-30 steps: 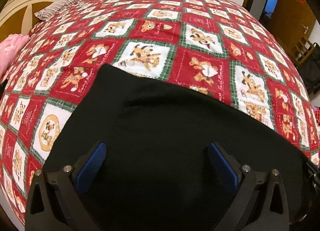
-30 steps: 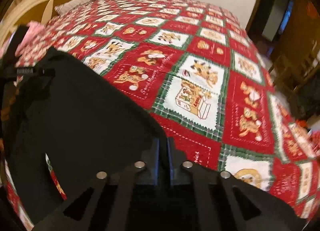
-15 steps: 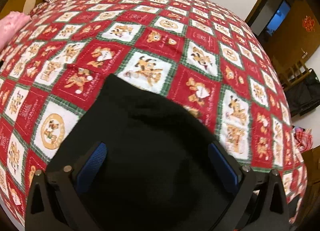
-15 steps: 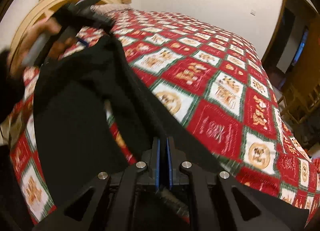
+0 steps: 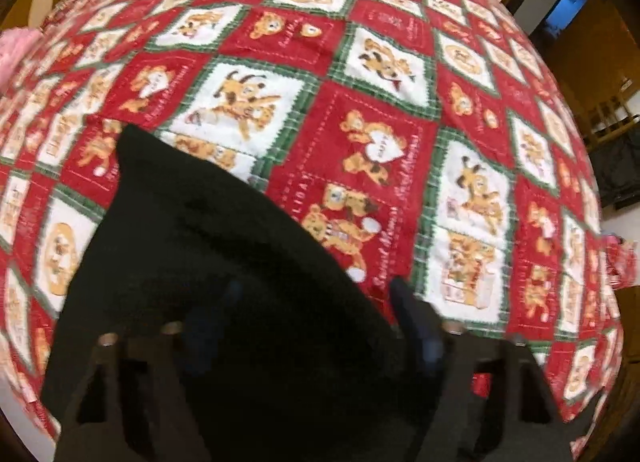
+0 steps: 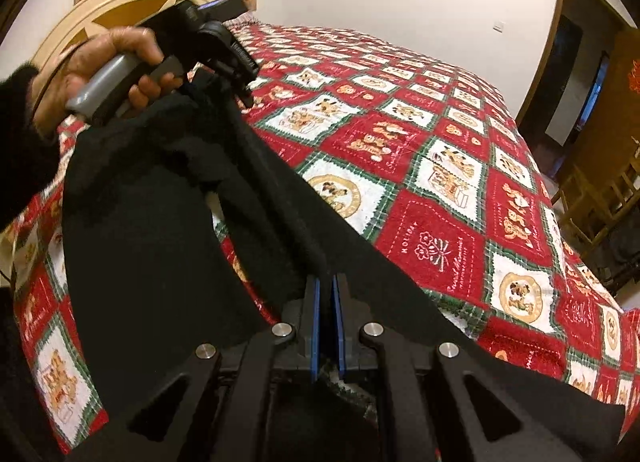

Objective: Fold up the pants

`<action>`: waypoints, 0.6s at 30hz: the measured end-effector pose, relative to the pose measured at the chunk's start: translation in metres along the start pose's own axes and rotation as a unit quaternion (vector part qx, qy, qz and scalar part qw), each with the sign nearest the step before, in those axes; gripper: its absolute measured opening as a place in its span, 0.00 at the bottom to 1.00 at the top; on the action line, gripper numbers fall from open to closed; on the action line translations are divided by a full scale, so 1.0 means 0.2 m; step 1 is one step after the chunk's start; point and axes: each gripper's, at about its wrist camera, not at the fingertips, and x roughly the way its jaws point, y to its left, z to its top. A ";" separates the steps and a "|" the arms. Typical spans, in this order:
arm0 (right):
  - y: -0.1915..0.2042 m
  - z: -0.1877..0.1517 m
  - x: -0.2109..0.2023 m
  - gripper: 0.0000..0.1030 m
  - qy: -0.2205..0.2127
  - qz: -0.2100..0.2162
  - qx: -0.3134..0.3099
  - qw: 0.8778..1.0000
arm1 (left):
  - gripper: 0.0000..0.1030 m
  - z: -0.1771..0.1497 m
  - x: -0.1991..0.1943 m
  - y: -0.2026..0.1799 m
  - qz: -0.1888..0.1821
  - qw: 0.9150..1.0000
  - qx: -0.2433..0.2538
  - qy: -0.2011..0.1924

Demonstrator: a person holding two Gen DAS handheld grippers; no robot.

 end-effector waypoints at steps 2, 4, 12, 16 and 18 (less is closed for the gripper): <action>-0.01 0.02 -0.02 0.06 -0.009 0.000 0.010 1.000 | 0.50 -0.01 -0.02 0.03 -0.036 0.999 -0.008 -0.018; -0.02 0.03 -0.04 0.06 -0.016 -0.002 0.017 1.000 | 0.33 -0.02 -0.05 0.07 -0.088 0.995 -0.019 -0.033; -0.05 0.12 -0.18 0.06 -0.054 -0.015 0.046 0.997 | 0.17 -0.06 -0.18 0.13 -0.123 0.990 -0.021 -0.068; -0.03 0.13 -0.26 0.06 -0.069 -0.022 0.040 0.997 | 0.16 -0.08 -0.33 0.16 -0.149 0.983 -0.017 -0.108; -0.02 0.14 -0.31 0.06 -0.081 -0.026 0.040 0.996 | 0.15 -0.10 -0.38 0.17 -0.158 0.980 -0.017 -0.120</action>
